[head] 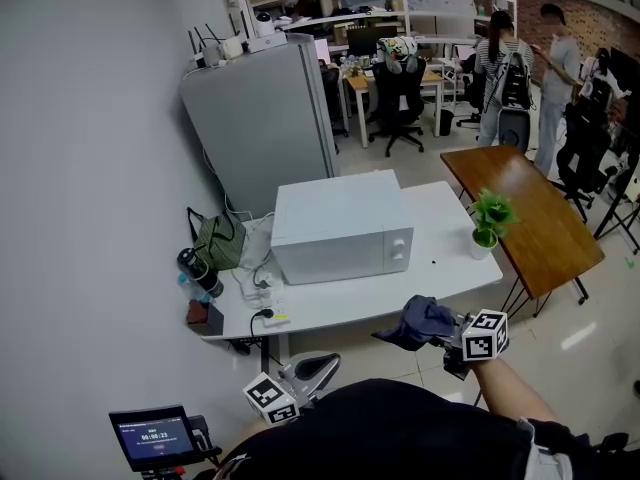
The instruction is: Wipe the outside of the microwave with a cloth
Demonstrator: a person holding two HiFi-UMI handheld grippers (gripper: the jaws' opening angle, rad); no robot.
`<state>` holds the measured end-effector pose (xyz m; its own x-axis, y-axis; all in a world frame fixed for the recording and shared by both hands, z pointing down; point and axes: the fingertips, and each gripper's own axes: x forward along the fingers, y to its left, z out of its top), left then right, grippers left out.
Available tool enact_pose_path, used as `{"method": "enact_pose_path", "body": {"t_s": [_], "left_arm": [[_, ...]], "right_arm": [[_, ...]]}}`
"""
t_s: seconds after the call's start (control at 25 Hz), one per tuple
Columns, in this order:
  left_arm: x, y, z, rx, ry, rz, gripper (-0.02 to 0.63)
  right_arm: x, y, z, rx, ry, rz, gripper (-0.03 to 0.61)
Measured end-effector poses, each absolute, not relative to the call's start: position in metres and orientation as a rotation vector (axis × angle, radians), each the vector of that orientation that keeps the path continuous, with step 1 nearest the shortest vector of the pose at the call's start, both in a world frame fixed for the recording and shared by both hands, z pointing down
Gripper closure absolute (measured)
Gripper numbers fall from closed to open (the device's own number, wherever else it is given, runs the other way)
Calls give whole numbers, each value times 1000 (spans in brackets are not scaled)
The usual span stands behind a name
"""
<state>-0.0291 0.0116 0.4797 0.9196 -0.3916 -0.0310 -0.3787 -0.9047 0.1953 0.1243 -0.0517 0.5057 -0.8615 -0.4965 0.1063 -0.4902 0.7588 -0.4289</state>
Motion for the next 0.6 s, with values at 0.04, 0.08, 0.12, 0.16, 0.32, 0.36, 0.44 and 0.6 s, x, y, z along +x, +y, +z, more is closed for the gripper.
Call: {"method": "enact_pose_path", "body": {"t_s": [0.04, 0.08, 0.12, 0.16, 0.32, 0.36, 0.44, 0.6], "left_arm": [[-31, 10, 479, 2892, -590, -104, 611], [-32, 8, 479, 2889, -593, -106, 611], [-34, 6, 479, 2887, -594, -108, 611], [-35, 5, 479, 2887, -595, -109, 611], [-39, 0, 480, 2890, -589, -107, 611], [-39, -2, 480, 2890, -583, -106, 611], [-39, -5, 480, 2894, -572, -103, 611], [-43, -7, 482, 2883, -575, -94, 611]], "right_arm": [[122, -54, 505, -820, 2943, -700, 523], [119, -55, 504, -819, 2950, -691, 523], [117, -57, 503, -820, 2956, -684, 523], [116, -58, 503, -822, 2960, -678, 523], [109, -63, 503, -827, 2965, -672, 523], [107, -65, 502, -826, 2966, -668, 523], [102, -69, 499, -817, 2971, -655, 523], [92, -69, 502, -804, 3003, -652, 523]]}}
